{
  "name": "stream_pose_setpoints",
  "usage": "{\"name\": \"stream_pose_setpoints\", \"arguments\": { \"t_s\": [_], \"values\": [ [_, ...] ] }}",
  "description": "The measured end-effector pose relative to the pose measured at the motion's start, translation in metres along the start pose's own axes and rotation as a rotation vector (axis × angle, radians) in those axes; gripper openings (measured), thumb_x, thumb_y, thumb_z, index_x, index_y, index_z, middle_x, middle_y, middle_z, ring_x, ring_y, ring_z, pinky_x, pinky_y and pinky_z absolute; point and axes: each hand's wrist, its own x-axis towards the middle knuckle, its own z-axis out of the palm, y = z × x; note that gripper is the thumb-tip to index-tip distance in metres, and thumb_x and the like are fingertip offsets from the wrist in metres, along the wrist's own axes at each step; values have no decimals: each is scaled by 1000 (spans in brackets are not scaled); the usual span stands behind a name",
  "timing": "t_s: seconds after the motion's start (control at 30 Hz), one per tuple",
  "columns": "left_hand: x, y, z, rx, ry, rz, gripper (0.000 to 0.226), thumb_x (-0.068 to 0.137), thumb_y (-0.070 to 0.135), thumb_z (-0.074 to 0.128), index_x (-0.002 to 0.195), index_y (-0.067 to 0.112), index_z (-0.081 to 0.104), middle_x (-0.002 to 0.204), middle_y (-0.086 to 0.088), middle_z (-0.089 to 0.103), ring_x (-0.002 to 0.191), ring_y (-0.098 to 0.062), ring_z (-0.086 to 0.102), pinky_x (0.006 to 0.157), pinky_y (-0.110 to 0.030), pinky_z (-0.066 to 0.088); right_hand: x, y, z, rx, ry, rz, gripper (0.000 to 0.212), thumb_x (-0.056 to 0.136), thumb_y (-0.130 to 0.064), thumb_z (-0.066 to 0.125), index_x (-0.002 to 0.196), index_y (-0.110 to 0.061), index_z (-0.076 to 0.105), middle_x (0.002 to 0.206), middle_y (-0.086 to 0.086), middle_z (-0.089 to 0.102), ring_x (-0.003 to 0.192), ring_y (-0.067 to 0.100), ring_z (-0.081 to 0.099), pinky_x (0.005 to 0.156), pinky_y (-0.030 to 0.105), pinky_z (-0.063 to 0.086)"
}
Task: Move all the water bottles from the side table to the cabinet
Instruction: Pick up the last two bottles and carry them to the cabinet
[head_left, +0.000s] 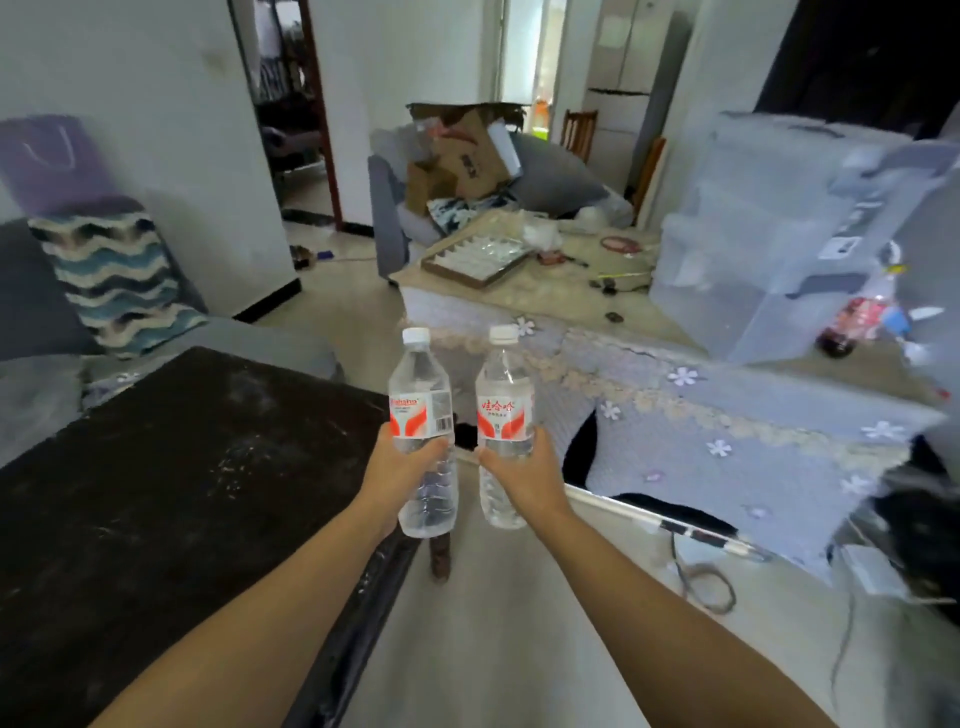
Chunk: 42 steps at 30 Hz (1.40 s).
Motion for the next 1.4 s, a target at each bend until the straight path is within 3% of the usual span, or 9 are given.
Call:
{"name": "stream_pose_setpoints", "arguments": {
  "t_s": [0.1,0.2,0.33,0.47,0.6,0.73,0.87,1.07,1.4],
  "values": [
    [-15,-3,33,59,-142,12,18,81,17,72,96,16,62,85,-2,71,73,-10,70,63,-26,56,-26,14,-34,13,144,35,49,69,-31,83,103,-34,47,95,-17,61,82,-6,58,64,6,41],
    [-35,-9,64,79,-270,-44,38,78,24,75,112,18,58,100,-1,69,93,-18,67,79,-34,55,-63,29,-66,45,278,101,44,70,-31,82,101,-35,51,95,-18,62,83,-3,61,68,10,45],
    [-68,-18,97,147,-484,7,23,77,24,74,97,28,64,90,4,73,89,-16,70,74,-32,56,-125,47,-96,46,423,155,56,71,-33,82,119,-24,55,109,-7,67,100,10,65,87,29,54],
    [-108,-21,135,142,-668,0,26,75,27,77,97,33,64,89,6,73,87,-15,70,76,-33,54,-194,59,-130,33,576,223,49,70,-31,83,110,-31,55,102,-11,66,94,5,64,83,26,55],
    [-170,-17,183,138,-879,16,33,72,27,79,101,28,63,91,4,73,89,-19,70,76,-33,54,-274,65,-173,8,754,363,69,66,-44,81,123,-26,47,116,-2,57,106,17,59,87,30,48],
    [-261,-11,235,154,-1129,56,40,70,25,78,106,29,60,99,2,71,95,-19,67,83,-36,54,-372,72,-228,-3,984,446,69,67,-40,81,125,-23,48,121,2,58,108,19,61,96,41,51],
    [-358,-10,273,174,-1294,59,47,69,38,77,109,39,52,100,12,67,93,-10,64,71,-27,50,-468,73,-265,-22,1113,509,67,65,-42,81,123,-19,54,119,7,62,107,23,63,96,45,52],
    [-550,-15,300,197,-1581,106,44,70,41,77,107,37,53,97,5,68,87,-17,69,72,-35,58,-653,88,-305,9,1378,573,64,66,-35,82,119,-24,47,118,3,58,103,17,61,82,28,53],
    [-836,-39,303,222,-2012,246,36,74,31,77,105,28,58,97,2,71,91,-20,68,79,-37,55,-938,90,-310,-7,1831,702,70,72,-39,82,128,-19,45,120,1,59,108,18,59,93,31,50]
  ]
}}
